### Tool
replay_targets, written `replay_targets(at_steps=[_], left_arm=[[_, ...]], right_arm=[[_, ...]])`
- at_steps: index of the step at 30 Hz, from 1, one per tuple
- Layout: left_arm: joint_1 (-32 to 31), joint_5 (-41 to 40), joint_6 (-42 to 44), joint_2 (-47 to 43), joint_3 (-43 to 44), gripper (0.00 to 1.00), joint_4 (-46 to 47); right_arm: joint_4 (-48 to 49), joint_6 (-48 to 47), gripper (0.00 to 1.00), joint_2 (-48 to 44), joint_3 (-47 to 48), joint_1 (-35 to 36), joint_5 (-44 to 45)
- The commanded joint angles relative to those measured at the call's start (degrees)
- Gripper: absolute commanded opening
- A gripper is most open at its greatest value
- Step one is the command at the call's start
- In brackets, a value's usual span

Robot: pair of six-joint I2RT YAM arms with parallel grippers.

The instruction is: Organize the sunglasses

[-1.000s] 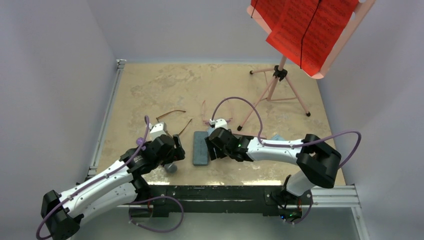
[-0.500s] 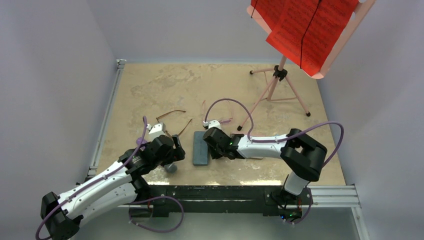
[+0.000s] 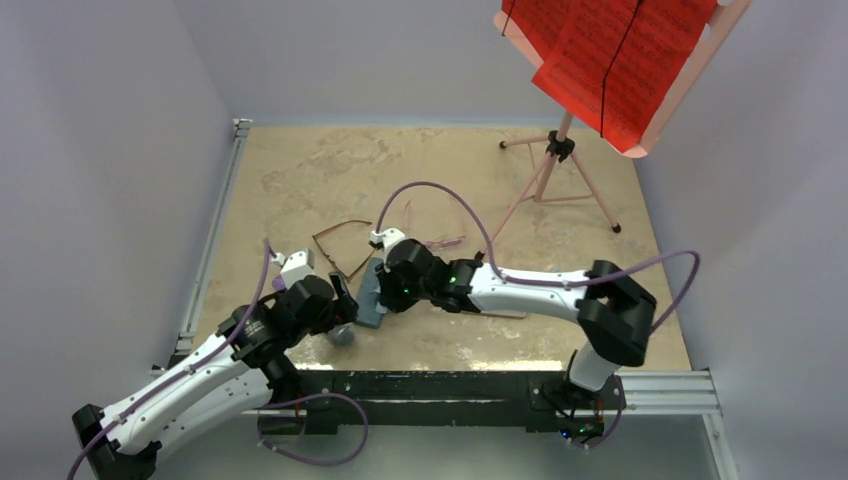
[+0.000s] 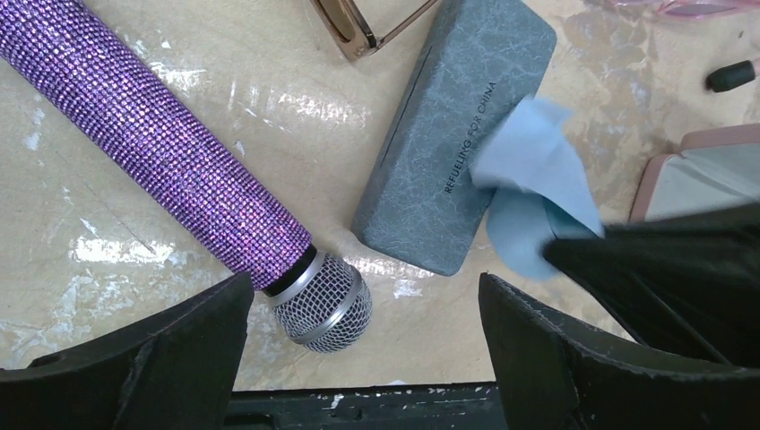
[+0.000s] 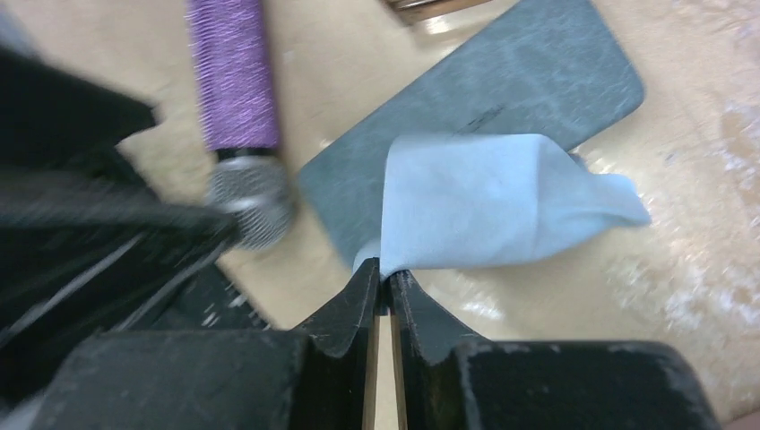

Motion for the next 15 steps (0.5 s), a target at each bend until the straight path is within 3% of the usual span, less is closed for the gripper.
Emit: replay_targets(at_steps=[1, 4, 8, 15], left_arm=[[0.2, -0.8, -0.6, -0.7, 3.1, 1.00, -0.9], [0.1, 0.5, 0.5, -0.4, 3.3, 1.00, 0.7], [0.2, 3.1, 2.2, 1.6, 3.0, 1.00, 4.1], [0.1, 13.6, 6.7, 8.8, 2.3, 1.00, 13.6]], right_arm=[[-0.5, 3.3, 0.11, -12.6, -7.1, 0.1, -11.5], [0.4, 6.9, 0.12, -20.3, -15.5, -0.3, -17.0], [-4.7, 12.7, 0.14, -26.0, -24.6, -4.1, -17.2], [-18.8, 18.5, 0.30, -35.5, -35.0, -6.9, -2.6]])
